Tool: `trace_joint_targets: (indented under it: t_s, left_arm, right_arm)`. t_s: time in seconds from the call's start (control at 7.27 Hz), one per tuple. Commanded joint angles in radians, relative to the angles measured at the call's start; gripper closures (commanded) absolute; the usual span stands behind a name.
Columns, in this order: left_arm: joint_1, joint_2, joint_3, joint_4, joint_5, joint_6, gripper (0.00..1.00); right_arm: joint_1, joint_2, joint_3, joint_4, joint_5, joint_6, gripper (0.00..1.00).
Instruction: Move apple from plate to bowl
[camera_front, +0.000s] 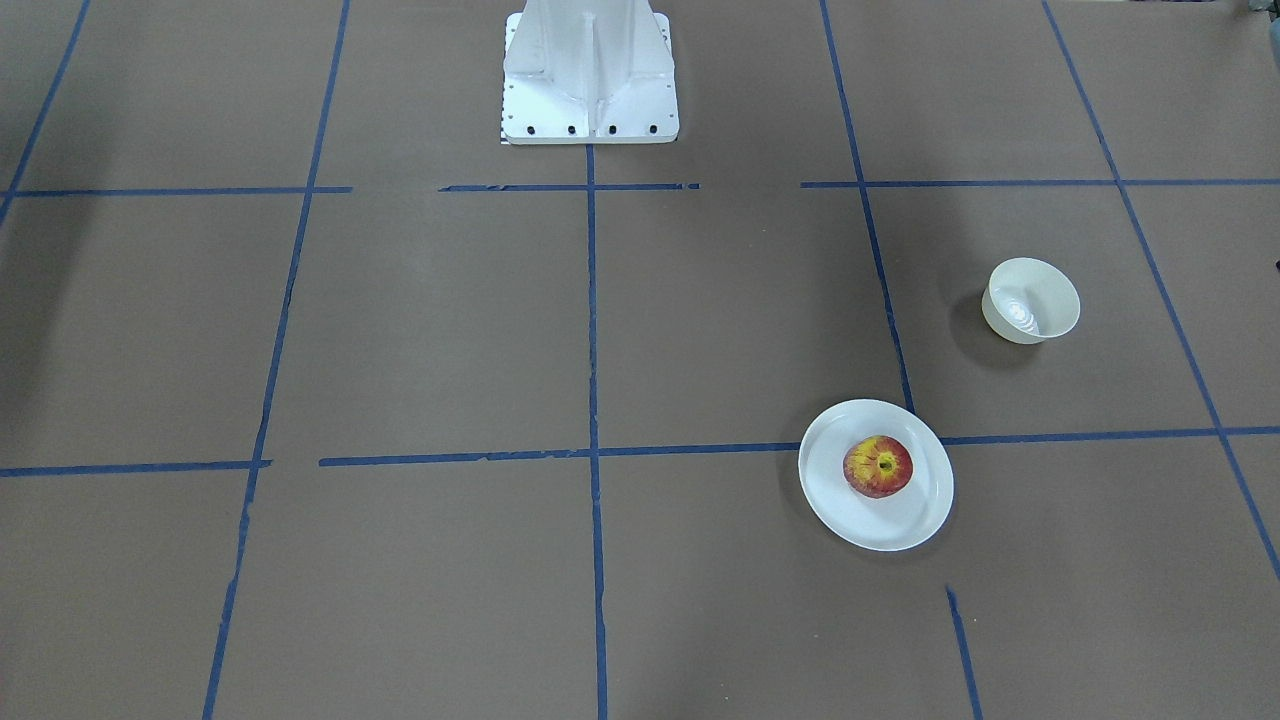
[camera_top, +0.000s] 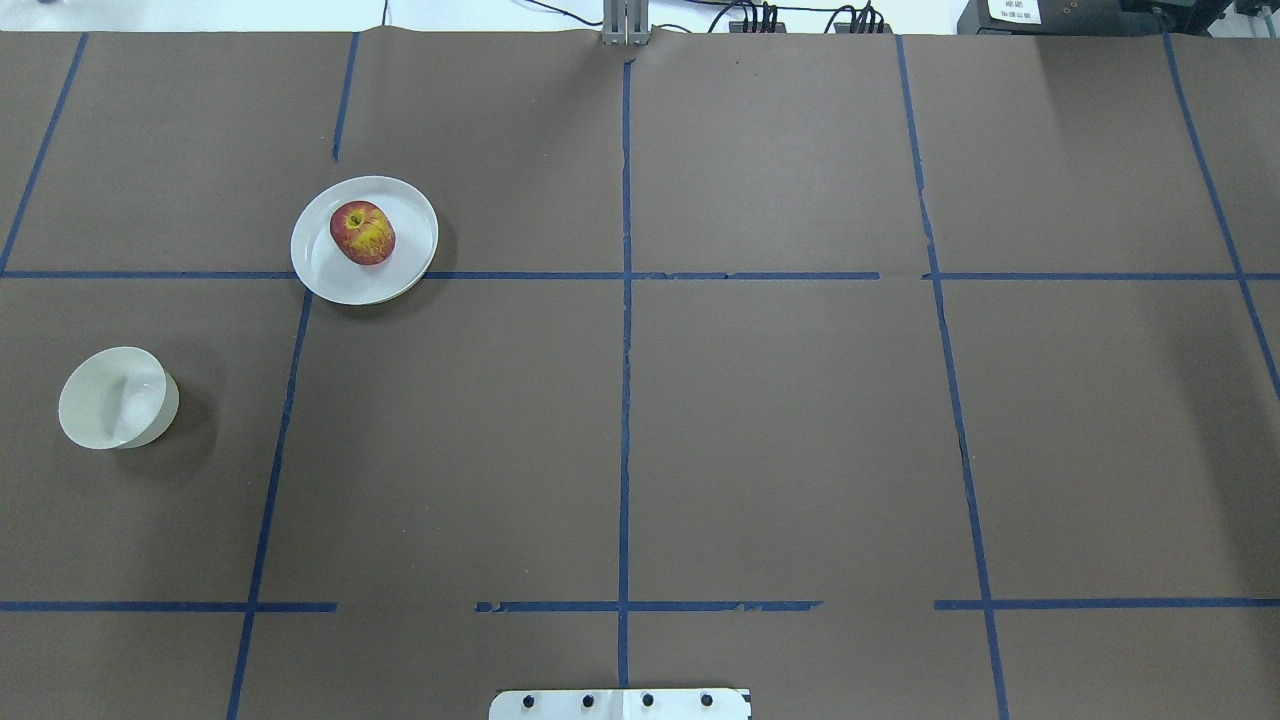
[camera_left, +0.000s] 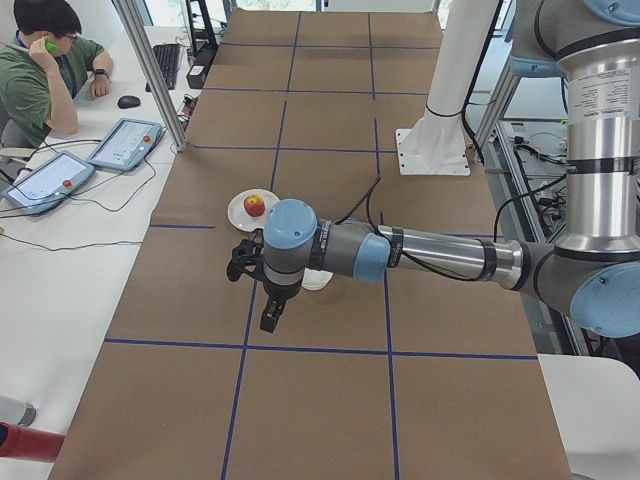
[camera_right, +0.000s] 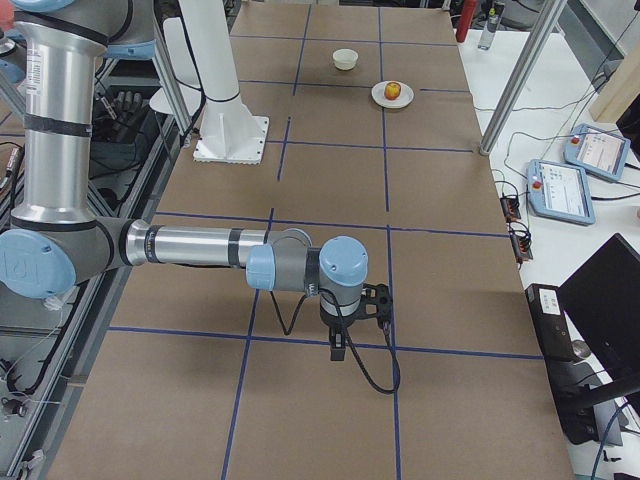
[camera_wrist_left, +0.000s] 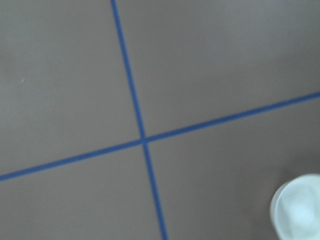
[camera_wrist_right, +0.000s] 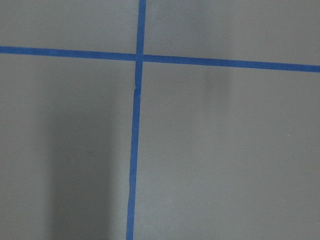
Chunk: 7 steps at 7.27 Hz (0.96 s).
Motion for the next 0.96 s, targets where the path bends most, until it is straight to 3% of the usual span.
trace_joint_targets:
  t_s: [0.0, 0.41, 0.83]
  left_arm:
    - [0.178, -0.212, 0.083, -0.002, 0.008, -0.303, 0.0]
    - [0.403, -0.477, 0.298, -0.017, 0.095, -0.6, 0.0]
    - [0.471, -0.561, 0.43, -0.037, 0.211, -0.706, 0.0]
  right_arm:
    - [0.0, 0.0, 0.0, 0.0, 0.0, 0.0, 0.0]
    - [0.0, 0.0, 0.0, 0.0, 0.0, 0.0, 0.0]
    - [0.0, 0.0, 0.0, 0.0, 0.0, 0.0, 0.0]
